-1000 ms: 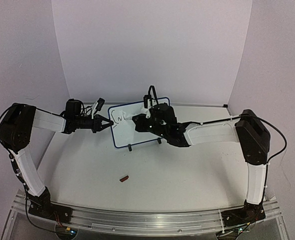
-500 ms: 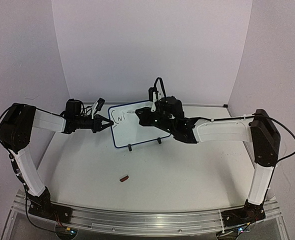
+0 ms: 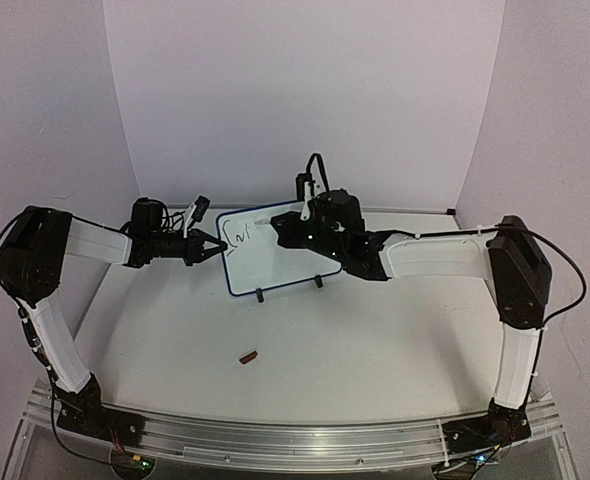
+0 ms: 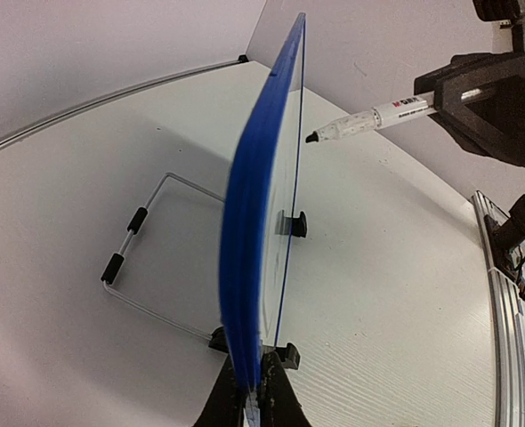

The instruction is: Write a sentence on the whiteboard

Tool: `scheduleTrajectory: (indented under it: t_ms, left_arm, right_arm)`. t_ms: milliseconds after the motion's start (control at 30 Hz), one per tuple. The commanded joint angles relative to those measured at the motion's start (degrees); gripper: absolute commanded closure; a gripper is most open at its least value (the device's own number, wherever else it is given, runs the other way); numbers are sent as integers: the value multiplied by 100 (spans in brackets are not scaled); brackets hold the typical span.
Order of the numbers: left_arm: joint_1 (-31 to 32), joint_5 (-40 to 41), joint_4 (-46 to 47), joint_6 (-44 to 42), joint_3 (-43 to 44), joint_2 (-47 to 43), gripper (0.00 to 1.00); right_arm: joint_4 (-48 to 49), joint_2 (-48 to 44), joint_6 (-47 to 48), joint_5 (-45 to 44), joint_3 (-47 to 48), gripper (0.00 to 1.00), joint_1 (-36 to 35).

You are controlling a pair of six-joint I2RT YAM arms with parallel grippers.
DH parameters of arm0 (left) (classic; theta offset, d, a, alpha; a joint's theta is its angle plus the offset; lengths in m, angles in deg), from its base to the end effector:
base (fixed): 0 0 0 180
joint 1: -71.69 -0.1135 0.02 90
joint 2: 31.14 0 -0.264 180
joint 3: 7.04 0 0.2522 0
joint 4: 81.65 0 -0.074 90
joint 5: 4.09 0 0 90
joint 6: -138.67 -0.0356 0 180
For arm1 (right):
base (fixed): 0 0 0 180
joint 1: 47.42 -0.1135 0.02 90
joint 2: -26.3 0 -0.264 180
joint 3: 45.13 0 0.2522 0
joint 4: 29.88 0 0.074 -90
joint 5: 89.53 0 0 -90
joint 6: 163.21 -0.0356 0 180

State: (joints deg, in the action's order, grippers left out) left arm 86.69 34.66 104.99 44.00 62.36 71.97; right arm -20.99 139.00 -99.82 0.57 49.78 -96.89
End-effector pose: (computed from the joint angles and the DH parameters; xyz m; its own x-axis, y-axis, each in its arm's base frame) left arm 0.3554 -0.1240 0.1868 -0.3703 0.1520 -0.9164 0.8658 0.4139 -0.2812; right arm 0.3056 0.3575 0.2630 -0.4308 0.1854 -0.8832 -0.6355 0.6325 0.4428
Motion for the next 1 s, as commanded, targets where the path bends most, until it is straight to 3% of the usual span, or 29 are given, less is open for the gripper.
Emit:
scheduleTrajectory:
  t_ms: [0,967]
  left_arm:
    - [40,579,-344,-285,5,-45,100]
    - [39,608,-376,-313,-1,-89,100]
  right_arm:
    - [36,171,5,122,314,100,15]
    - [-344,220,-234,1,-25,100,21]
